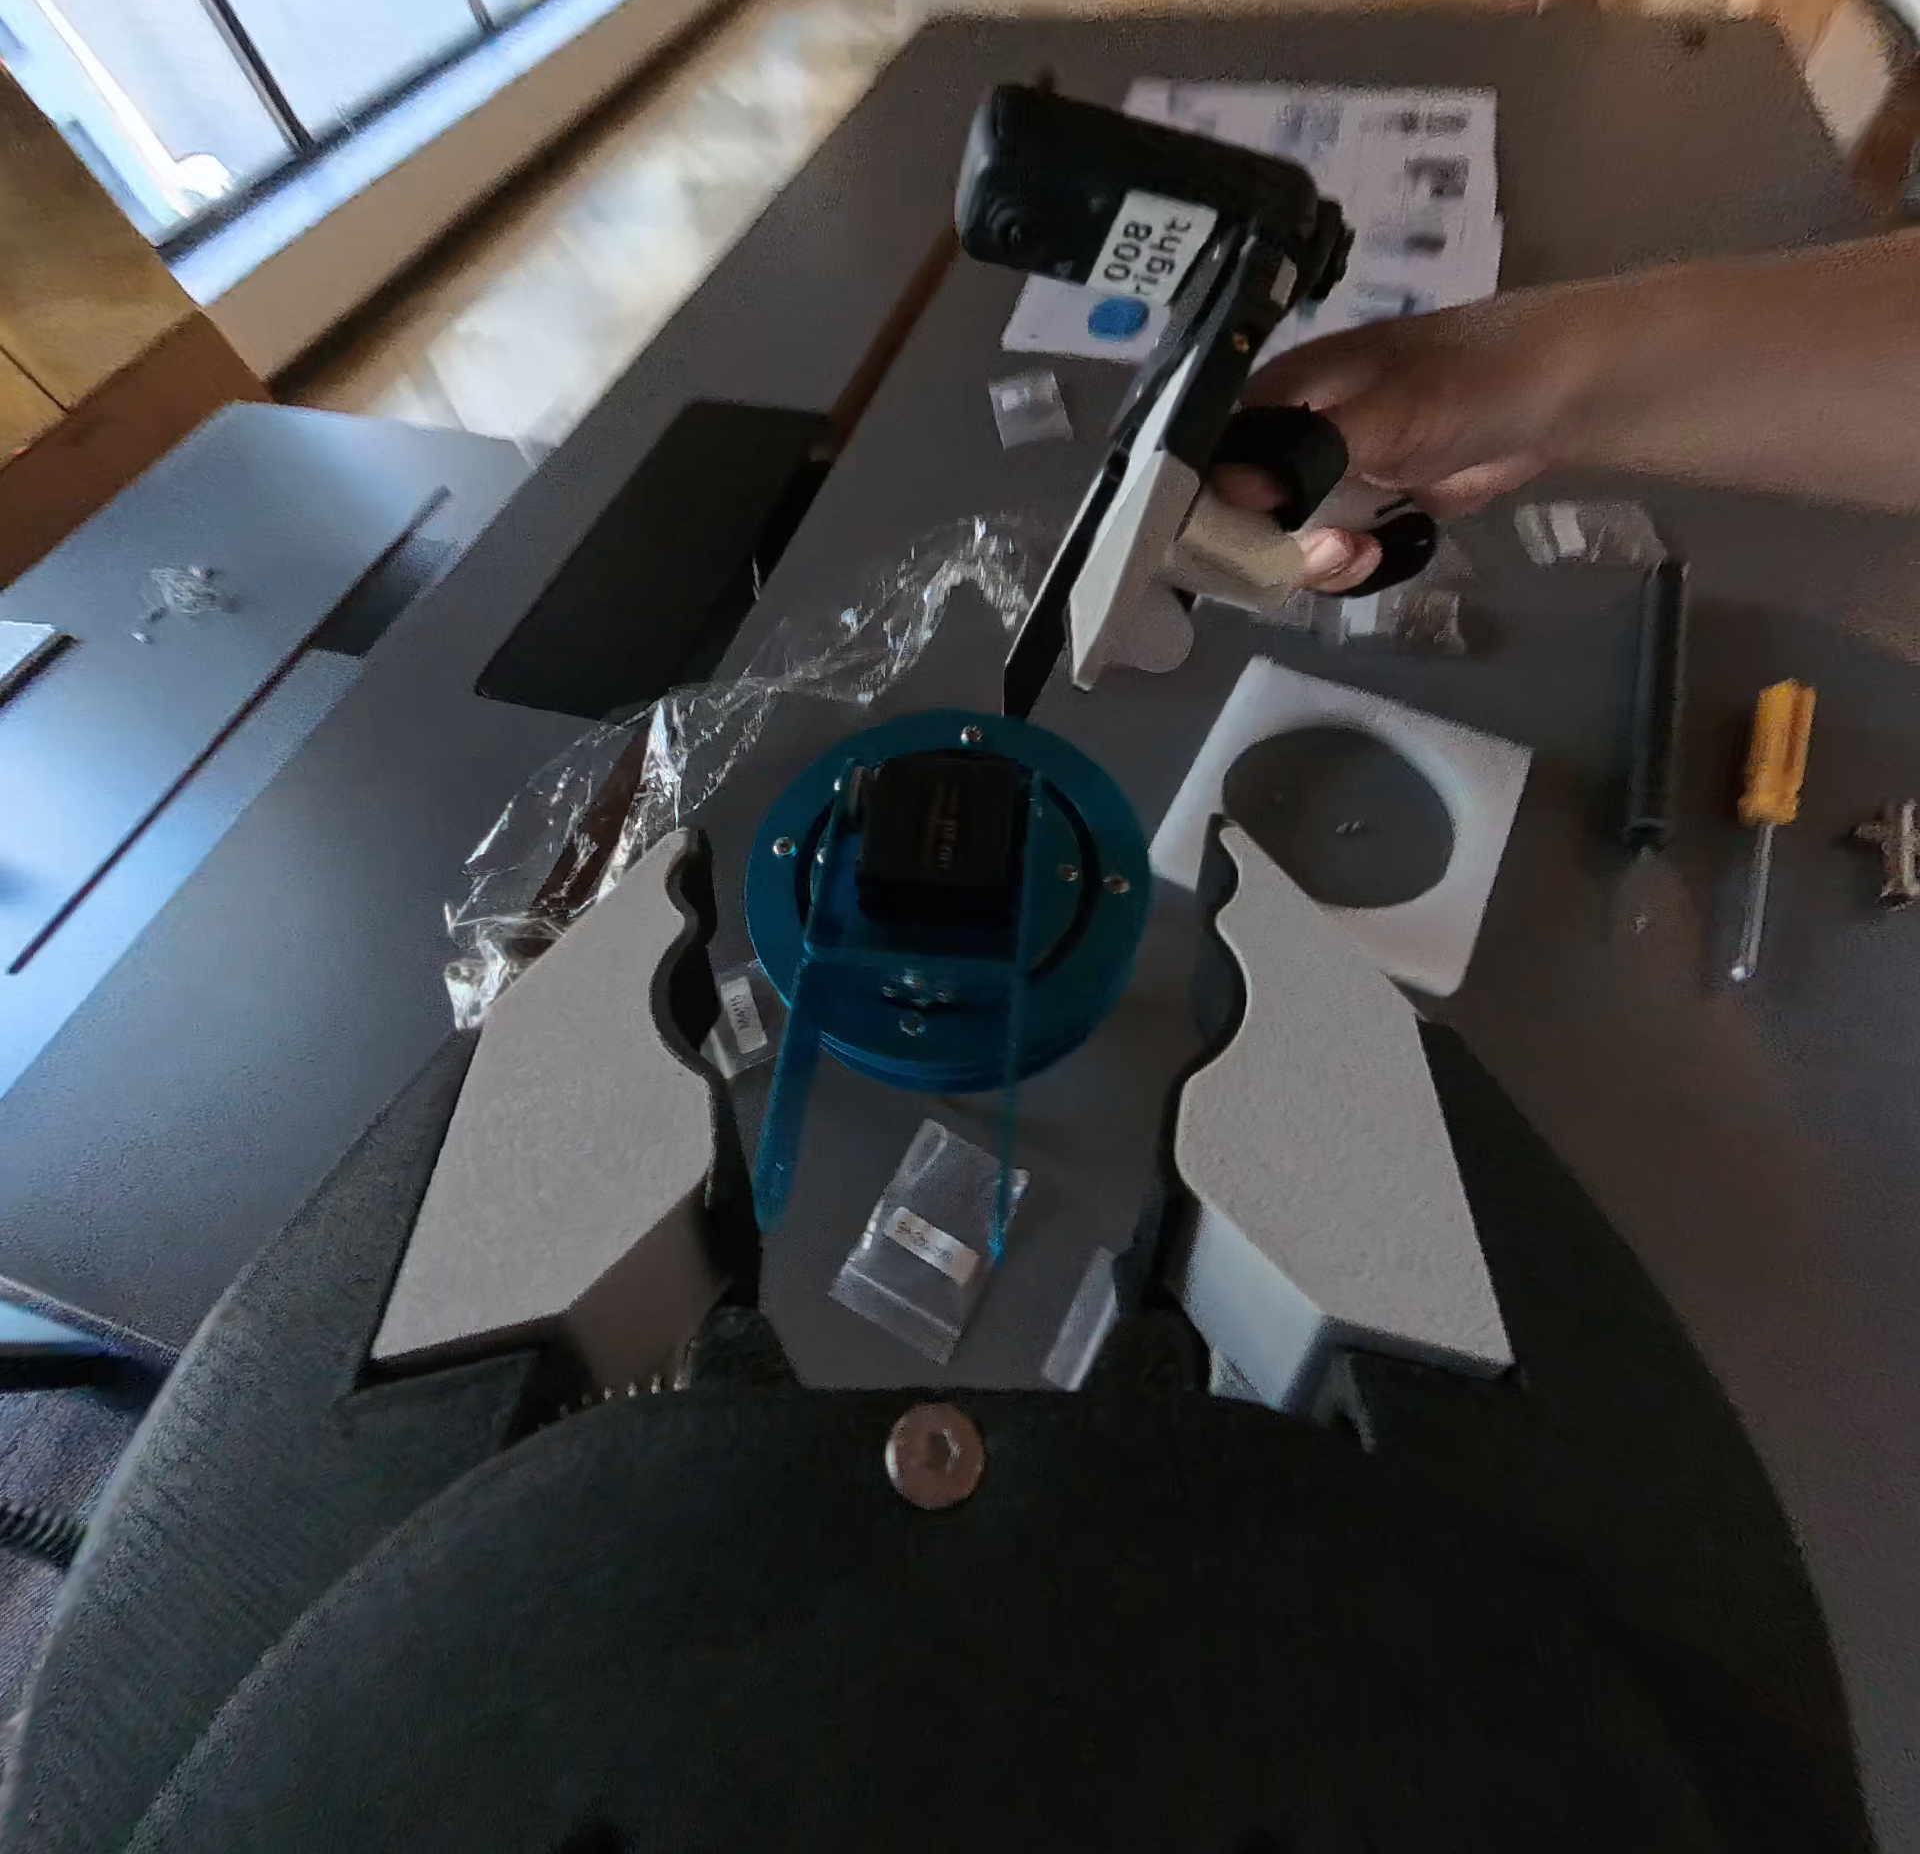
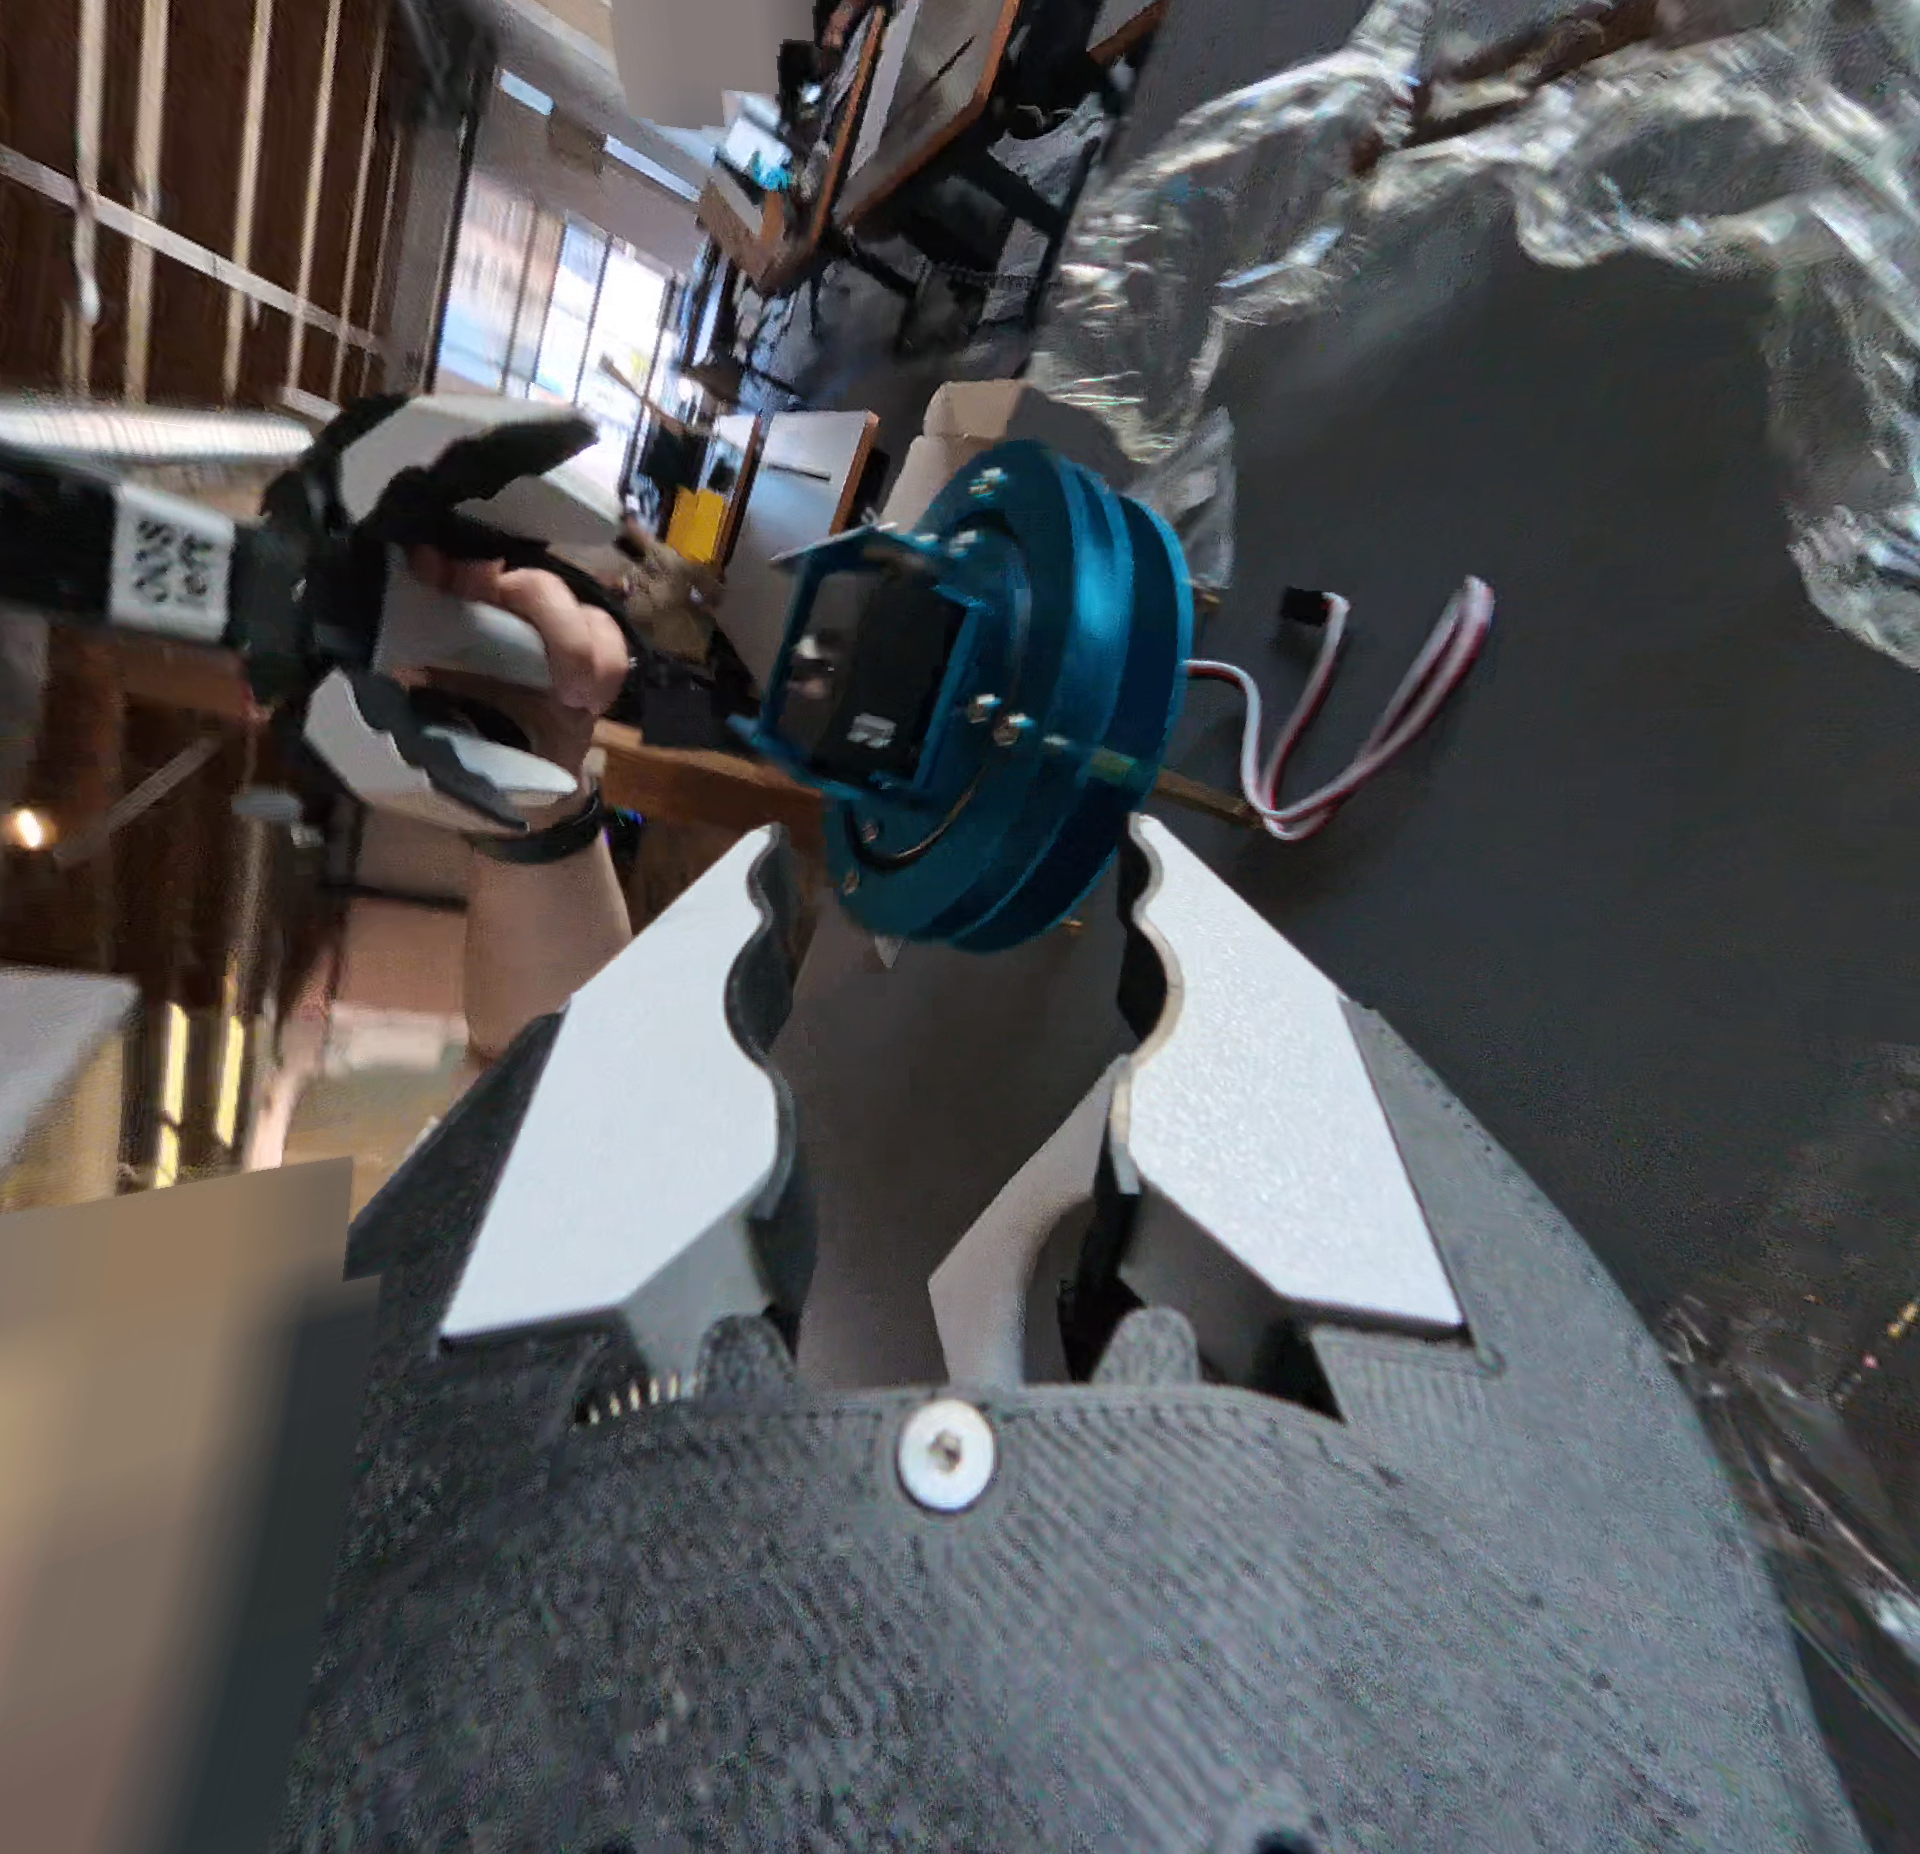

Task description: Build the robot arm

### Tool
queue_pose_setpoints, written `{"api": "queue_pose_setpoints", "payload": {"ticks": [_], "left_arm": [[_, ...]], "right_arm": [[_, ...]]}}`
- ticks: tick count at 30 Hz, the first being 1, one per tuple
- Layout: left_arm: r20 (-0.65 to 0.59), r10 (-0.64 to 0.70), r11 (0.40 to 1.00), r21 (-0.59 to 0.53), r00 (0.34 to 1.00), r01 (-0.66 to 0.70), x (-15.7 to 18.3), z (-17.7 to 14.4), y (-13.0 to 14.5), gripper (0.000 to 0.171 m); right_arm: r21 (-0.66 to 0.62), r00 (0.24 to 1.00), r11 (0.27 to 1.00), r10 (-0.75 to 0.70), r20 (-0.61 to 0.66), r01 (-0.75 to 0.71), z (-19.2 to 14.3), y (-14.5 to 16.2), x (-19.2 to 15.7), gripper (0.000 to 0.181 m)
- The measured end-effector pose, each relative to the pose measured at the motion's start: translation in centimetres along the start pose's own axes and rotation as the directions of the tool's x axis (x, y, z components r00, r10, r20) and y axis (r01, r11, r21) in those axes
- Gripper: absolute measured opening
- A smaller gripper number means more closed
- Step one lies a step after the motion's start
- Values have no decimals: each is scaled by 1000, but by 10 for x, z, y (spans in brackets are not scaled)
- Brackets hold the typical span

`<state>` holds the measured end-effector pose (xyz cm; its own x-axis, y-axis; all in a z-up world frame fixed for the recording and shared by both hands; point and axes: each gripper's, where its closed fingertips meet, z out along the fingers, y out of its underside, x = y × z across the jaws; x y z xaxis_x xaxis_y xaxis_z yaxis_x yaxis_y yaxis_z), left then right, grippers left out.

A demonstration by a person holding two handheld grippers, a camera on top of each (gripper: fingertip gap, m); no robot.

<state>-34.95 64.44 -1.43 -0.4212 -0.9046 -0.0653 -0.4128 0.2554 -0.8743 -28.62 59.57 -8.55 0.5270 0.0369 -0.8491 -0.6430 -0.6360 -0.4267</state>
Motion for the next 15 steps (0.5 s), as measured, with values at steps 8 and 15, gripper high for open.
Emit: {"api": "queue_pose_setpoints", "payload": {"ticks": [8, 15], "left_arm": [[-149, 48, 976, -204, 988, -78, -4, 59, 32, 88], [-186, 18, 963, -262, 982, -68, -3, 64, 48, 65]], "right_arm": [[69, 958, 958, 271, 97, -278, 24, 9, 13, 49], [105, 828, 863, 431, 358, -495, 39, 4, 7, 31]]}}
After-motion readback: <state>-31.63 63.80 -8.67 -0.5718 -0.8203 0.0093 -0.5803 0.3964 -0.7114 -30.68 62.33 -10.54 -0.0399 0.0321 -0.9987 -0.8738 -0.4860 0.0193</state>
